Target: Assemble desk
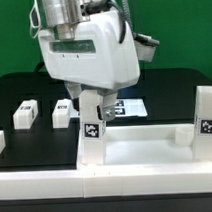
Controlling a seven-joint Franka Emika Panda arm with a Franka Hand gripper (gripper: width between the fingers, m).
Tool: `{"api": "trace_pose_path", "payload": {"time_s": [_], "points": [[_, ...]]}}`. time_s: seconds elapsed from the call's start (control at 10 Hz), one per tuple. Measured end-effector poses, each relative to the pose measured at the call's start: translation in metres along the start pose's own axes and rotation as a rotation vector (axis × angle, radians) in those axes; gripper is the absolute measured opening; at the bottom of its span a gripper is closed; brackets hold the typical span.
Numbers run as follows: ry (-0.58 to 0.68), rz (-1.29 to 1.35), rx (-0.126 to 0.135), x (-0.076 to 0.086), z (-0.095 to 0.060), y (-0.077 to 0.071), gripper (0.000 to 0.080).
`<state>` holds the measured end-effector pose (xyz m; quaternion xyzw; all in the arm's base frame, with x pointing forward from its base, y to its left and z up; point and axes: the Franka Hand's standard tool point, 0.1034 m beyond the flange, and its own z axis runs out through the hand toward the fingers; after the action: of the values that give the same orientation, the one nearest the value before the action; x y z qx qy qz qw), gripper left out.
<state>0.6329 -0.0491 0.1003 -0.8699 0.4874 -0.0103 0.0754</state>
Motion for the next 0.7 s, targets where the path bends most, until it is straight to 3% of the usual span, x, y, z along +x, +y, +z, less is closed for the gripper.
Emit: {"api": "trace_pose_path", "payload": {"time_s": [0.1, 0.2, 0.3, 0.6, 0.7], "points": [[0.006, -0.097, -0.009, 0.0006, -0.0008, -0.0003, 0.0648], [0.029, -0.352, -0.042, 0.0039, -0.0047, -0.0036, 0.0649], [0.027, -0.559, -0.047, 0.0026, -0.0019, -0.0032, 0.0649], [0.022, -0.555, -0.050, 0.0002, 0.0013, -0.0007, 0.0644], [0.022, -0.518, -0.049, 0.0001, 0.0014, -0.0006, 0.0475]]}}
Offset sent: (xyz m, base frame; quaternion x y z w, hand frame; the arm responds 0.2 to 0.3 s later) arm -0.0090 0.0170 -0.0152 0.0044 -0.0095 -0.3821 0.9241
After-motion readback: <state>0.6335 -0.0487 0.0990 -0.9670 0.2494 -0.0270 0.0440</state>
